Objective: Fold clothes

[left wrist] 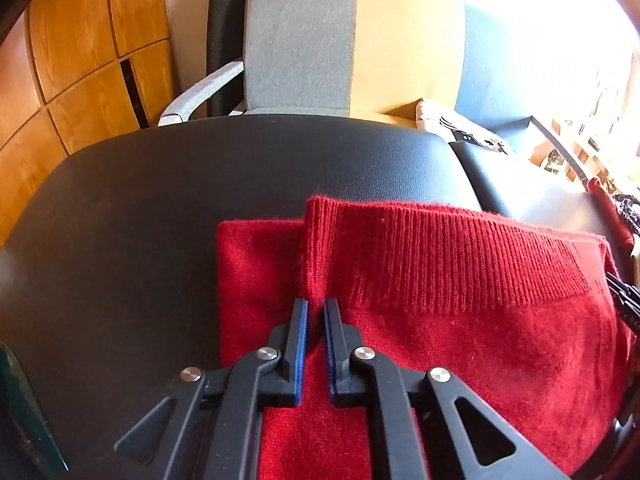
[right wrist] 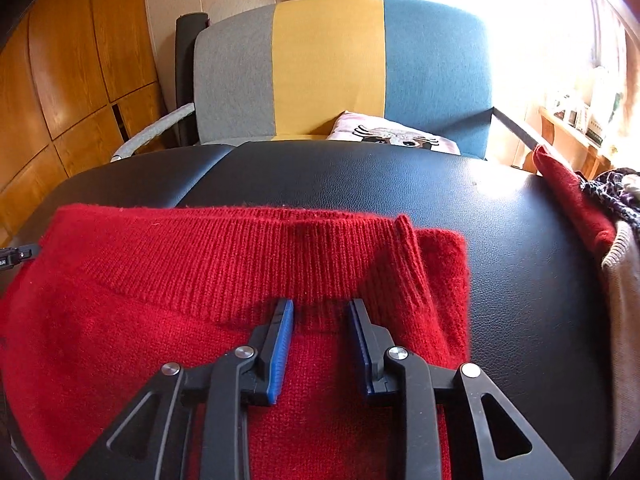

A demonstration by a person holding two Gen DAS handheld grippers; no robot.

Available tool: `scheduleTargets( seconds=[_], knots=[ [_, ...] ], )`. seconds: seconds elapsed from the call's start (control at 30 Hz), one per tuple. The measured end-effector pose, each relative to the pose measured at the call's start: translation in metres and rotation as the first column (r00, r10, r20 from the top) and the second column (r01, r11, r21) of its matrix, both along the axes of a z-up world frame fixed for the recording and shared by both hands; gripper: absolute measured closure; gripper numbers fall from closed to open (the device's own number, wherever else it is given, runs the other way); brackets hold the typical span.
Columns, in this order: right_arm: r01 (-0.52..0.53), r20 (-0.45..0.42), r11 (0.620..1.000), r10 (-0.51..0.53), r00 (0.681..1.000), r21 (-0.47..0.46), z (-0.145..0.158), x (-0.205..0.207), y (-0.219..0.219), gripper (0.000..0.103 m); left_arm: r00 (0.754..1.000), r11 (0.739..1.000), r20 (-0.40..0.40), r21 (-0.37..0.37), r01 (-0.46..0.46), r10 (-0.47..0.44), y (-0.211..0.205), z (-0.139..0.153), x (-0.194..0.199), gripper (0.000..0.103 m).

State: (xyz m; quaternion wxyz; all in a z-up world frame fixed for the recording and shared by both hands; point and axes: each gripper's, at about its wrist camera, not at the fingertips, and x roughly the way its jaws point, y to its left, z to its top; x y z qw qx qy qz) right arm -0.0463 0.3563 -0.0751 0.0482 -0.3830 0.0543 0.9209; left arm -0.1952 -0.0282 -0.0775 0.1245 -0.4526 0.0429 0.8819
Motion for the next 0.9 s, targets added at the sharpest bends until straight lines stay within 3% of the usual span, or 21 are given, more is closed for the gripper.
scheduleTargets(
  seconds=[0.13,0.2,0.27,0.37,0.47,0.5,0.6,0.7,0.77,0.83,0.9],
  knots=[
    [-0.001,0.001,1.0,0.001,1.0,0.001,0.0,-0.001,0.0,0.074,1.0,0.993,0.02,0.118,-0.014,0.011,-0.019,0.013,0.007,0.087],
    [-0.001,0.0,1.0,0.001,1.0,-0.006,0.0,-0.001,0.001,0.073,0.999,0.979,0.032,0.201,-0.03,0.024,-0.03,0.016,0.01,0.077],
    [-0.002,-0.001,1.0,0.002,1.0,-0.019,-0.001,-0.001,0.003,0.073,0.998,0.974,0.062,0.223,-0.046,0.033,-0.033,0.012,0.008,0.075],
    [-0.003,-0.004,0.999,0.003,1.0,-0.032,-0.001,-0.001,0.005,0.073,0.996,0.98,0.084,0.193,-0.04,0.024,-0.028,0.002,0.001,0.075],
    [-0.002,-0.001,1.0,0.002,1.0,-0.023,-0.001,-0.001,0.003,0.073,0.996,0.993,0.072,0.099,-0.056,0.05,-0.021,-0.003,-0.002,0.095],
    [-0.002,-0.001,1.0,0.002,1.0,-0.02,-0.001,-0.001,0.003,0.073,0.995,0.992,0.077,0.095,-0.077,0.07,-0.021,0.0,-0.003,0.097],
    [-0.002,-0.001,1.0,0.002,1.0,-0.02,-0.001,-0.002,0.003,0.073,0.988,0.985,0.049,0.08,-0.151,0.148,-0.024,0.021,0.002,0.098],
    [-0.002,0.0,1.0,0.002,1.0,-0.02,-0.001,-0.002,0.003,0.073,0.979,0.98,-0.023,-0.004,-0.201,0.201,-0.028,0.033,0.011,0.098],
    [-0.002,0.0,1.0,0.002,1.0,-0.019,-0.002,-0.002,0.002,0.073,0.976,0.97,-0.015,-0.106,-0.22,0.219,-0.026,0.015,0.008,0.098],
    [-0.003,0.002,1.0,0.003,1.0,-0.012,-0.002,-0.002,0.001,0.073,0.98,0.969,-0.002,-0.151,-0.198,0.2,-0.021,-0.009,0.005,0.097],
    [-0.003,0.004,1.0,0.003,1.0,-0.01,-0.002,-0.002,0.001,0.073,0.985,0.971,-0.076,-0.174,-0.163,0.152,-0.012,-0.005,0.013,0.097]
  ],
)
